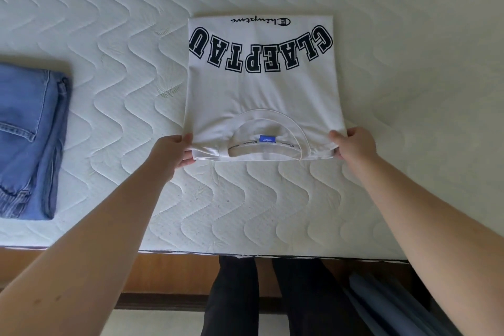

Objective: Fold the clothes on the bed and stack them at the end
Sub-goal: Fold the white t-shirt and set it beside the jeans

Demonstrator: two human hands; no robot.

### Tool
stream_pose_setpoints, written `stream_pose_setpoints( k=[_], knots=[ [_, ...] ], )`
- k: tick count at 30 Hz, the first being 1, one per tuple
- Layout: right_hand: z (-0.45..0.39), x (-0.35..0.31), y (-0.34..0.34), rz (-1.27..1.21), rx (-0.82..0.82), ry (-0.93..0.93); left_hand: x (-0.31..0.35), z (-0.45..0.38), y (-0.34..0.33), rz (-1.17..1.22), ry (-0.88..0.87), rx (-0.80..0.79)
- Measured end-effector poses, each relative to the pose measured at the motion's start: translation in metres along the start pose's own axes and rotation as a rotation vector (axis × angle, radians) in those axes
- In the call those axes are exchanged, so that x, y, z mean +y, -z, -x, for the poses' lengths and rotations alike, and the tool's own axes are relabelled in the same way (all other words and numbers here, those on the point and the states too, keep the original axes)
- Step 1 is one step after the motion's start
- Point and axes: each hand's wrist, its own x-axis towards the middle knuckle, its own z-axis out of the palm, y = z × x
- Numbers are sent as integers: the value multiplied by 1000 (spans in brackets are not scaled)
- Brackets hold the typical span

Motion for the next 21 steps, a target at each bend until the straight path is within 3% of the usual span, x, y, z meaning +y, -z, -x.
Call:
stream_pose_setpoints(
  k=[3, 7, 12, 18, 21],
  knots=[
    [4, 2, 3, 104, -64, 15, -6, -2, -4, -54, -21, -29],
    [8, -5, -3, -52, -199, -51, -11, -5, -7, -74, -55, -43],
    [13, 1, -13, -221, -183, -121, -17, -1, -12, 75, -17, -98],
    [13, 16, -12, -216, -137, -37, -33, 8, -24, 194, -71, 36],
    [17, 24, -11, -95, -96, -5, -41, 12, -26, 87, -136, 113]
  ],
)
